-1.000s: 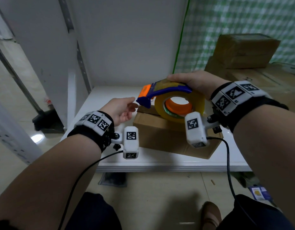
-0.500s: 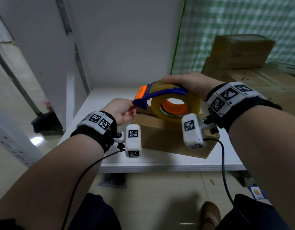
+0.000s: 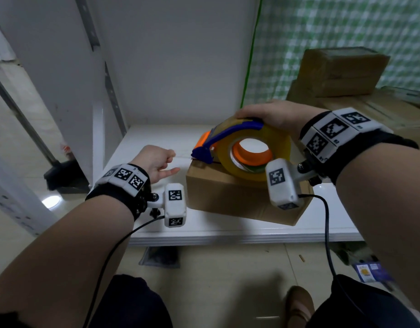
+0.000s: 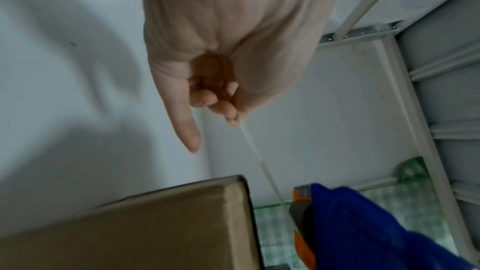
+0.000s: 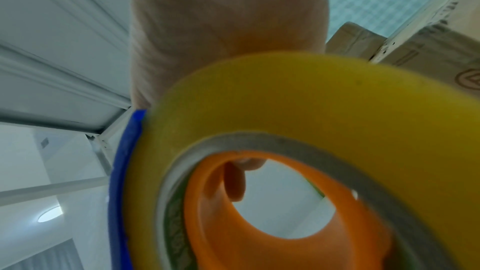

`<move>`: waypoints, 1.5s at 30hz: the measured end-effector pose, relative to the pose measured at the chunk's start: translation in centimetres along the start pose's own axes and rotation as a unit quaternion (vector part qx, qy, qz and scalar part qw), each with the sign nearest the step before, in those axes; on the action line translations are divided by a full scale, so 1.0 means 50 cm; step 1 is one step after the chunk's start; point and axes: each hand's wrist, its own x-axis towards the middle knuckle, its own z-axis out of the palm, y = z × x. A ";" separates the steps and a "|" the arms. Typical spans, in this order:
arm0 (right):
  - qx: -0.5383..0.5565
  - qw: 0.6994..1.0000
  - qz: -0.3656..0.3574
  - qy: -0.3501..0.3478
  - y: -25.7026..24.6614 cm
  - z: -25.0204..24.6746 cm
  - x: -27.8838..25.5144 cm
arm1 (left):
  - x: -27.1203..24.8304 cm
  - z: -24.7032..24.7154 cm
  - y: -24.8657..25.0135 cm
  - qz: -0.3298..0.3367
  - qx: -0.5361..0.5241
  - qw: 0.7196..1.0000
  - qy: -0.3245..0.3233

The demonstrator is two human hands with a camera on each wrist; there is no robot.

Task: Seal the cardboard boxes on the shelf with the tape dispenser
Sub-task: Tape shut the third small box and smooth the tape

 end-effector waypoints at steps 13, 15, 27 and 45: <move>-0.093 0.996 0.014 0.006 -0.059 0.036 -0.011 | 0.021 0.001 -0.047 0.015 -0.001 1.000 0.015; -0.109 0.994 0.024 0.008 -0.072 0.041 -0.002 | 0.026 0.002 -0.054 0.014 -0.009 1.000 0.011; -0.393 0.906 0.046 0.149 -0.117 0.148 0.035 | 0.040 0.006 -0.082 0.022 -0.014 0.999 -0.020; -0.599 0.783 0.061 0.156 -0.123 0.206 0.056 | 0.040 0.015 -0.120 0.039 -0.066 0.993 -0.085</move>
